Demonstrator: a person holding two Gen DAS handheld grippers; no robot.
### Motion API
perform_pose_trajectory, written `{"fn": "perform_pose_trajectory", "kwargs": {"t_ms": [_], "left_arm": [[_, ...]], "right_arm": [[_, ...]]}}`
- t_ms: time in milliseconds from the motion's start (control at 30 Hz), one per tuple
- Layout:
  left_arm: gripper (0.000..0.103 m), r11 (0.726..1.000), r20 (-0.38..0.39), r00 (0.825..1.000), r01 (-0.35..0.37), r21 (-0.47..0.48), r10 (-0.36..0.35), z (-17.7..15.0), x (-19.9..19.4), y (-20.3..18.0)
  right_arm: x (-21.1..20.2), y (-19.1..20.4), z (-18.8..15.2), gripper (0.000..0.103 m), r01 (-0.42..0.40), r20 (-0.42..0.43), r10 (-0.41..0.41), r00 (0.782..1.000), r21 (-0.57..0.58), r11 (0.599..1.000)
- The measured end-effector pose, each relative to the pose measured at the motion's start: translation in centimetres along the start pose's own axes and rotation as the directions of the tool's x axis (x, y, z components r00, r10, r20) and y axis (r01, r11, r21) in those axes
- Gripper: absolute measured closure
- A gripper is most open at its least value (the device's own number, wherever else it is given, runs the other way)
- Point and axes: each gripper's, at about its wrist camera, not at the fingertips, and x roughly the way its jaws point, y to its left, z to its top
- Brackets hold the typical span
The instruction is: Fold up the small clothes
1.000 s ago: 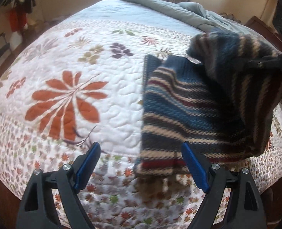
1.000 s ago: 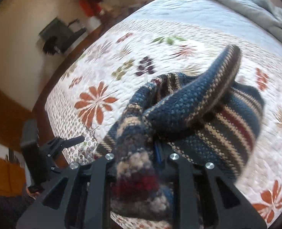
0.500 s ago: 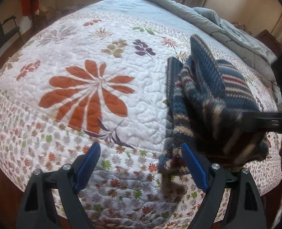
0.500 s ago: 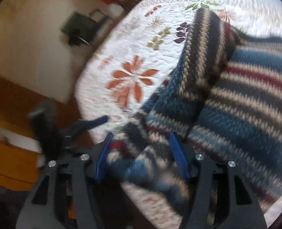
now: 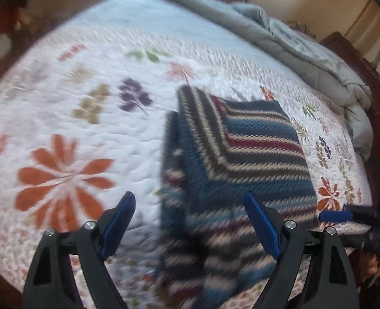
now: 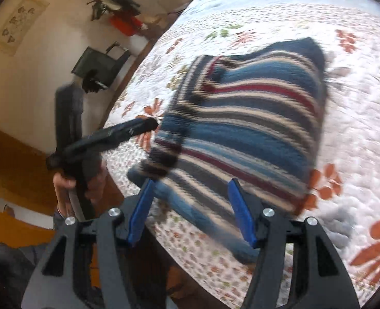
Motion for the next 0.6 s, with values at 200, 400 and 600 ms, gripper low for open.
{"fn": "perform_pose_trajectory", "kwargs": {"t_ms": [200,400,600], "left_arm": [[0.016,0.997,-0.106,0.991,0.078,-0.014,-0.079,1.9,3.7,-1.6],[0.026,0.998,-0.12,0.991,0.055,-0.009,-0.056,2.2,4.5,-2.4],[0.085,0.999,-0.081,0.996,0.039,-0.012,-0.04,2.4,3.8,-2.9]], "right_arm": [[-0.3,-2.3,-1.6,0.042,0.027,0.016,-0.028,0.999,0.031,0.999],[-0.4,-3.6,-1.8,0.042,0.031,0.03,-0.033,0.999,0.039,0.999],[-0.6,-3.9,-2.0,0.042,0.089,0.039,-0.09,0.995,0.038,0.995]]}}
